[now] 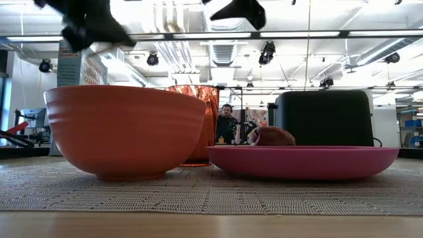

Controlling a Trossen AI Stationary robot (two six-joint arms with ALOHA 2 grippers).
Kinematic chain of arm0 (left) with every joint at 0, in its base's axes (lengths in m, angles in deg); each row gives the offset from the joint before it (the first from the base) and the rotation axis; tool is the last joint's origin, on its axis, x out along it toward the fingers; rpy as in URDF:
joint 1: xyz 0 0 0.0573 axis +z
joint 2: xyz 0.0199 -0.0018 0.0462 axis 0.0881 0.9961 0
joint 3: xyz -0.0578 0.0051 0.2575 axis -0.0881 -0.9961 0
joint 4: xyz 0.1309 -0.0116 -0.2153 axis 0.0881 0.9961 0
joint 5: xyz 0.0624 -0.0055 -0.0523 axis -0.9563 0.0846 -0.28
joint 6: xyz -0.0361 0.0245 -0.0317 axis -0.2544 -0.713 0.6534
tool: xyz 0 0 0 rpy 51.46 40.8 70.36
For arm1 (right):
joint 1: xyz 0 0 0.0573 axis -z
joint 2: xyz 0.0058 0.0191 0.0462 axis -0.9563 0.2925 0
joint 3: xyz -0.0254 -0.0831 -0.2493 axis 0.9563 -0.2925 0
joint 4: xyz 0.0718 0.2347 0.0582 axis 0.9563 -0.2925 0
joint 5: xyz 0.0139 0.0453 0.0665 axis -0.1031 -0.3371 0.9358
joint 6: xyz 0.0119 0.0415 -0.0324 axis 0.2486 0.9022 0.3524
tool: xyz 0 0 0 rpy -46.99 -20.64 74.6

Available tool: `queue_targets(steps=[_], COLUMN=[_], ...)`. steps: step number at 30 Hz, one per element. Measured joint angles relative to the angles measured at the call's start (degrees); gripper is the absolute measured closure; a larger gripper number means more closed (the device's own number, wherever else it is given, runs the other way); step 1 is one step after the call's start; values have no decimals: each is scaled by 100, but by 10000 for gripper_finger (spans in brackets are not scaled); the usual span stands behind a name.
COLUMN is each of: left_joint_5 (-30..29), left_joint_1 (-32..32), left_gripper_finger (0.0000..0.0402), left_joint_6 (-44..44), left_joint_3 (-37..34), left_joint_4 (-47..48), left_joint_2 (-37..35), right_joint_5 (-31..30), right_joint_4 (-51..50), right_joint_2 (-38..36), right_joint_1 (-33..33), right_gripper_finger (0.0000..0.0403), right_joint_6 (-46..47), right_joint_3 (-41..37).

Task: Arrange a breakfast setting
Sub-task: Put the golden spoon to the left of the orange bowl on the gray mat

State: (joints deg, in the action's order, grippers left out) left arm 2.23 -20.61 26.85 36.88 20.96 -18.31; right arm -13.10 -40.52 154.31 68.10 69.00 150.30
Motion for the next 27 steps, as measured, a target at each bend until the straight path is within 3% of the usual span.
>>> queue_targets(steps=[4,7,12,17,21,27], left_joint_5=[553,1283,2263,2392,2496,2487], left_joint_1=[122,97,-78,-310,-329,-300], left_gripper_finger=[391,391,390,389,389,389], left_joint_6=[1684,2779,4083,5314,5753,5478], left_joint_3=[-46,-275,-910,-1378,-1387,-916], left_joint_4=[1470,1783,835,73,261,914], left_joint_2=[0,33,210,557,701,787], right_joint_5=[-31,-44,-51,-48,-48,-48], right_joint_4=[-487,-672,-888,-1185,-1680,-2205], right_joint_2=[-77,-77,-18,-24,-61,-27], right_joint_1=[115,170,196,194,194,183], right_gripper_finger=[227,227,230,230,230,234], right_joint_6=[-68,-76,-220,-340,-420,-302], right_joint_3=[0,0,0,0,-2,-24])
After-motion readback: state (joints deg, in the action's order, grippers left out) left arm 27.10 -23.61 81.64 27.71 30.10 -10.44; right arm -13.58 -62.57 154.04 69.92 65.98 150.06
